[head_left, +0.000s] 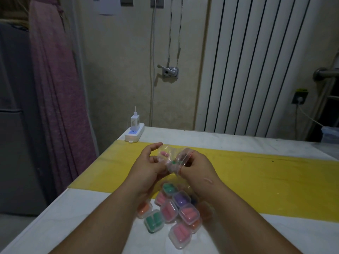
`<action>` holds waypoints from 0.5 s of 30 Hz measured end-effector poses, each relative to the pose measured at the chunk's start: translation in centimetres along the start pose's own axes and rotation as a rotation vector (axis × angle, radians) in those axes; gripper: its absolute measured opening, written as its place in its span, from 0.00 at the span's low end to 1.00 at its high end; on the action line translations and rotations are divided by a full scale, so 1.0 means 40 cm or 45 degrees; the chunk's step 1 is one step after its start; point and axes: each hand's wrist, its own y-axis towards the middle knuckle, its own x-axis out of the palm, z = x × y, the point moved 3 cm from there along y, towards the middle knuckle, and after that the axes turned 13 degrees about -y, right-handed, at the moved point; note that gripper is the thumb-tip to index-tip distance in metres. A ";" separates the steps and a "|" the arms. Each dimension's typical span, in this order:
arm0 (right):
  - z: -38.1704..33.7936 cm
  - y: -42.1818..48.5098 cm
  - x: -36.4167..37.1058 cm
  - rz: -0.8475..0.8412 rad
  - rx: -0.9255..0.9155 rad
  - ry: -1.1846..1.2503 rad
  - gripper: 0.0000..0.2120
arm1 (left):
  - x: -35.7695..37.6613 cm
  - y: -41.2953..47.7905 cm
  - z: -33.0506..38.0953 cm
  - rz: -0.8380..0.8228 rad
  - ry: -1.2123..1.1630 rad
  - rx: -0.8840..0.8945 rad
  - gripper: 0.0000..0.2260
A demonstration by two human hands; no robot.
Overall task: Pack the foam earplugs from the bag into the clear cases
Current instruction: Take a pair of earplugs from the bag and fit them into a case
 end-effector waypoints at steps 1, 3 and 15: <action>0.000 0.002 -0.002 0.047 -0.008 -0.011 0.11 | 0.001 0.000 0.000 0.022 0.001 0.010 0.25; -0.001 0.003 -0.005 0.088 0.013 0.005 0.09 | -0.005 0.000 0.007 0.111 0.184 0.095 0.23; -0.040 -0.008 -0.134 0.216 0.126 -0.189 0.06 | -0.048 0.044 -0.020 0.276 0.937 0.266 0.08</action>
